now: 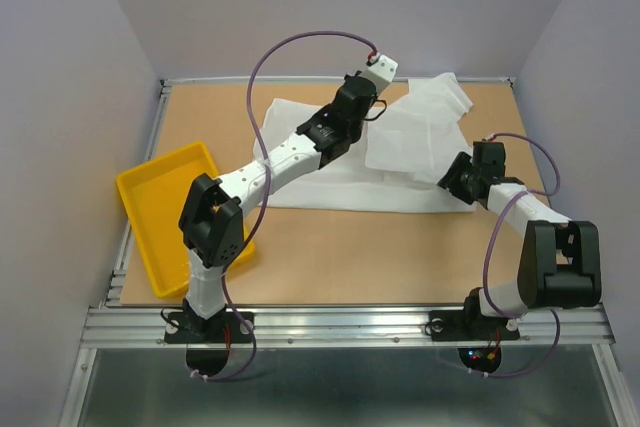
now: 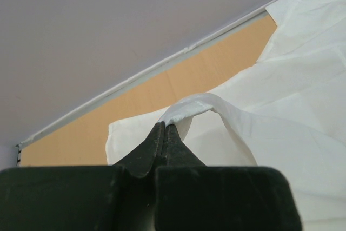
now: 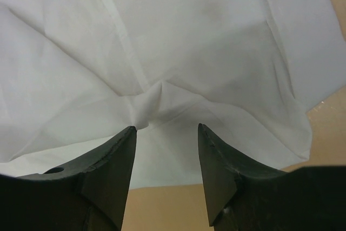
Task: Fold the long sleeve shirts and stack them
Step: Fold the shirt
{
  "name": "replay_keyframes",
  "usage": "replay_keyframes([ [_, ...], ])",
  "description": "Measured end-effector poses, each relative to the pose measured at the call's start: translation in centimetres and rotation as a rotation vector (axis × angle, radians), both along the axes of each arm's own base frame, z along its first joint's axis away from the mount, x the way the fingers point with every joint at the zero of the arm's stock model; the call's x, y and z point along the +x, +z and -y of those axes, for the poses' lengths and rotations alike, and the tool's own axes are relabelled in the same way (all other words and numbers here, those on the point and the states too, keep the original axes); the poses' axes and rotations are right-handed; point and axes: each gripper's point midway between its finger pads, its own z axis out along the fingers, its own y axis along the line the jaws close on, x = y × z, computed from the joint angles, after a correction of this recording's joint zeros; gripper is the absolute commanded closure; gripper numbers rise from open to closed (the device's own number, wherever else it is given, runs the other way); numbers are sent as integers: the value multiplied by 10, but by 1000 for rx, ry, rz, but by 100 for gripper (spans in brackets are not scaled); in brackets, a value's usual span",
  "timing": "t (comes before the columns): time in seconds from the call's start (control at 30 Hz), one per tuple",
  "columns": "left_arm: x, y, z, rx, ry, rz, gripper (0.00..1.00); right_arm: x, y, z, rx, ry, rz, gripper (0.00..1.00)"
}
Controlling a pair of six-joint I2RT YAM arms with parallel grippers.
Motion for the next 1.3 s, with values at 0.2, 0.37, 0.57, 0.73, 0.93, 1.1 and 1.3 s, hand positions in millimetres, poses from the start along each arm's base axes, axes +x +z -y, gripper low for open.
replay_keyframes([
  [0.2, -9, -15, -10, -2, 13, -34, 100, 13, 3, 0, -14, 28, 7, 50],
  [0.37, -20, -29, -19, -8, 21, -67, 100, 17, 5, -3, -8, 50, 9, 46],
  [0.57, -24, -41, -22, -15, 29, -94, 100, 25, -1, -3, -9, 63, -8, 46],
  [0.73, -28, -46, -27, -14, 37, -106, 100, 28, -7, -4, -8, 71, -26, 46],
  [0.93, -34, -43, -32, -30, 43, -108, 100, 39, 8, -11, -2, 144, 19, 45],
  [1.1, -35, -41, -37, -27, 62, -104, 100, 46, 24, -29, 6, 295, 75, 36],
  [1.3, -32, -26, -41, -20, 81, -81, 100, 43, 40, -75, 35, 565, 146, 24],
])
